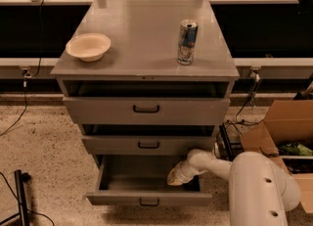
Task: Open bottom drawer
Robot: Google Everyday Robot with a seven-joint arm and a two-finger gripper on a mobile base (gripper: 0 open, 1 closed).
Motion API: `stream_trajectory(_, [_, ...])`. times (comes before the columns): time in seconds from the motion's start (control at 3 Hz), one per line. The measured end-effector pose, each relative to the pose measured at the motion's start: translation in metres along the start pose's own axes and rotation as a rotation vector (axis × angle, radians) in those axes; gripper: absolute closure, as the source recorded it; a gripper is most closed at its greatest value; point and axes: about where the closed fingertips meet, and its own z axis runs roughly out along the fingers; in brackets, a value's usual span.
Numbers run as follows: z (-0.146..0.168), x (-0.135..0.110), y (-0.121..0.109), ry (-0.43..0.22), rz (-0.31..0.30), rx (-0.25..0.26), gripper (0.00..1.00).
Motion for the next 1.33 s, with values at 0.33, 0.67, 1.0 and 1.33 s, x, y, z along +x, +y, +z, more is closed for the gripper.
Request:
stream_trajectory(0.33, [0.007,-0.003,0.006,-0.01,0.001,-0.024,1.0])
stream_trajectory(0.67, [0.017,-0.006,0.025,-0.016,0.008,-0.096,1.0])
stream_trajectory(1.0, [0.022,-0.005,0.055,-0.038,0.035,-0.178,1.0])
stream_trajectory(1.33, [0.022,-0.005,0.055,-0.039,0.036,-0.178,1.0])
